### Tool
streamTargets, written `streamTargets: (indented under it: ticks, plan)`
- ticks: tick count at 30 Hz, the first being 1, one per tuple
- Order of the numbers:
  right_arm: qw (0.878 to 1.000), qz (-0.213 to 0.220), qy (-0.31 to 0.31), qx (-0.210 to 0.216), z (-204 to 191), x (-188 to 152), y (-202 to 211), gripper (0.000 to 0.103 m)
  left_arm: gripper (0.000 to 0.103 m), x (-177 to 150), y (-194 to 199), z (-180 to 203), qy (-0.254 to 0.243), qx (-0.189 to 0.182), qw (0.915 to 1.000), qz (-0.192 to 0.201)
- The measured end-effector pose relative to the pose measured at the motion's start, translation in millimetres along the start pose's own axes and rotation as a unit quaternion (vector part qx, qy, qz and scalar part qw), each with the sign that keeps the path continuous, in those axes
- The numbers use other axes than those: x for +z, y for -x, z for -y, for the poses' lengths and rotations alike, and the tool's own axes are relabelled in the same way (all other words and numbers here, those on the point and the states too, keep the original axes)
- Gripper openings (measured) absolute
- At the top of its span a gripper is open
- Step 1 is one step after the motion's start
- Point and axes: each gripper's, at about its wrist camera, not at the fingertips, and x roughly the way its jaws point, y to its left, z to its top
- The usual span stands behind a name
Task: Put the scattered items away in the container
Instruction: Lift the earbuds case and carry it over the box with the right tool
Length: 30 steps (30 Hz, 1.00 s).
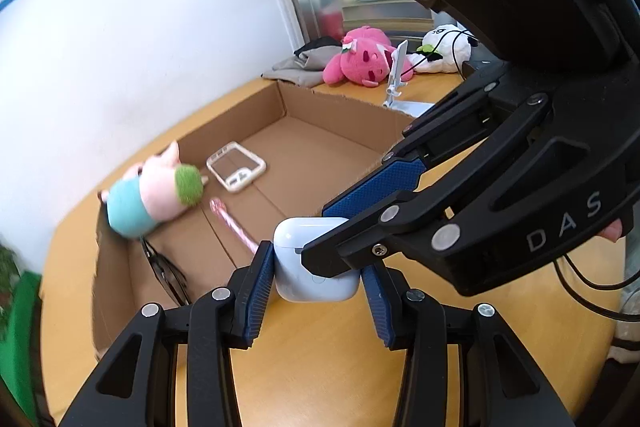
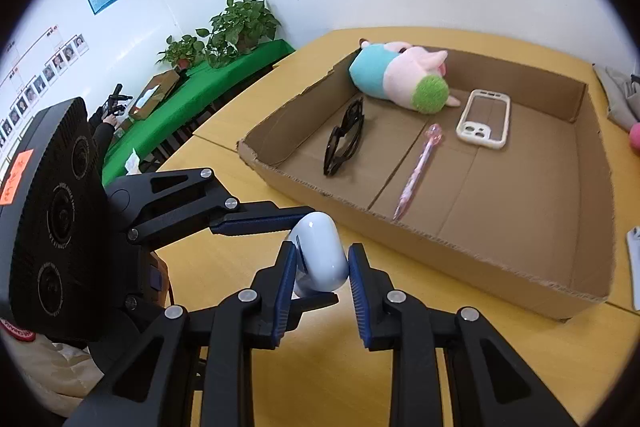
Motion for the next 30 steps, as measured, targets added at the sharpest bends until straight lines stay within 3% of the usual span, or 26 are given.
streamTargets:
  ticks: [8, 16, 23, 30]
  plan:
    - [0.999, 0.033, 0.014, -0.023, 17, 34, 19, 0.025, 0.047, 40, -9, -21, -0.023, 0.011, 0.9994, 0.023]
    - [0.998, 0.044, 0.005, -0.051, 57, 85, 26, 0.025, 0.047, 96, -49, -54, -0.041, -0.002, 0.9990, 0.020]
    - [0.998, 0.019, -0.049, -0.040, 113, 104, 7, 0.026, 0.047, 118, -103, -70, -0.028, -0.041, 0.9986, -0.017]
    - [0.994, -0.021, -0.102, -0.032, 157, 89, -31, 0.026, 0.047, 107, -156, -65, -0.030, -0.079, 0.9935, -0.077]
